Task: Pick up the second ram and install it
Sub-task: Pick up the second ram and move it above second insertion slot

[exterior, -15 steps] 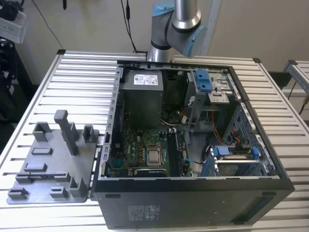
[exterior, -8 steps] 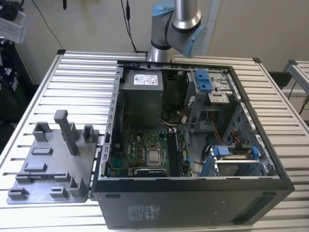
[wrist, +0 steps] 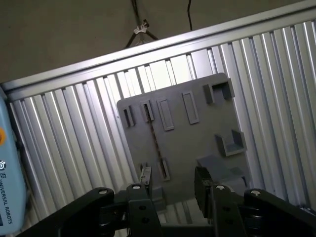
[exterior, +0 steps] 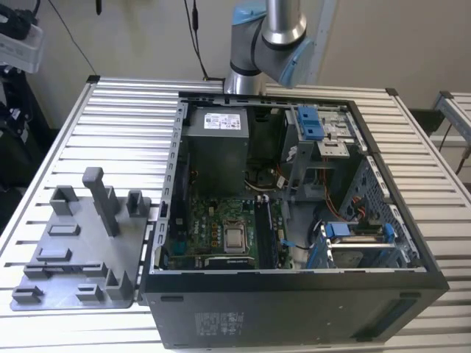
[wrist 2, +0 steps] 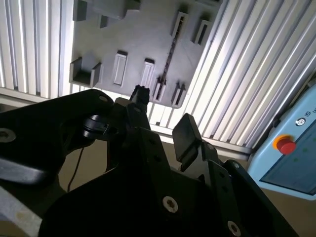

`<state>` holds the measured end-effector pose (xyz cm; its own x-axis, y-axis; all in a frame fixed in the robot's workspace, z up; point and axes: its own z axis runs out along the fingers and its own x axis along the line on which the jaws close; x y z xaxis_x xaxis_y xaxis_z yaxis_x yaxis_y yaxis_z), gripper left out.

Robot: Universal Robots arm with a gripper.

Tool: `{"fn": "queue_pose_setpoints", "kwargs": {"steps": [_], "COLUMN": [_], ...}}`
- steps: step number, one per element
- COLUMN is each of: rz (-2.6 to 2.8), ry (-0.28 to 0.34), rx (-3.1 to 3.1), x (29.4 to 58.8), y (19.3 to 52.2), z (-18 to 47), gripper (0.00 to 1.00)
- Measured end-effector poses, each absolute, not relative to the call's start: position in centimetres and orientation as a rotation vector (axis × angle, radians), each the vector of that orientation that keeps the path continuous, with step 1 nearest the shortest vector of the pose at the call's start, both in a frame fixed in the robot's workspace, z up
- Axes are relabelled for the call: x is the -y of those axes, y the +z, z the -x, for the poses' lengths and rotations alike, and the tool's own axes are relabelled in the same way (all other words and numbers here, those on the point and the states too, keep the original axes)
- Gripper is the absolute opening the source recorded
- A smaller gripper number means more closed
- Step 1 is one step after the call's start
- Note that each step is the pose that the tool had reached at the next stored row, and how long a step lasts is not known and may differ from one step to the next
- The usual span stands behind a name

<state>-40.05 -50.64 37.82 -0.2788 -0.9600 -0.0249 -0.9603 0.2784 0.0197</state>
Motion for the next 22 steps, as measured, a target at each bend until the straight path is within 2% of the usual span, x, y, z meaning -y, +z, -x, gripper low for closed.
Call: {"fn": "queue_pose_setpoints", "kwargs": {"steps": [22], "rz": [1.881], "ry": [0.049], "rx": [-2.505], "x": [50.6], "y": [34.6], "z": [40.1], "gripper": [0.48]}}
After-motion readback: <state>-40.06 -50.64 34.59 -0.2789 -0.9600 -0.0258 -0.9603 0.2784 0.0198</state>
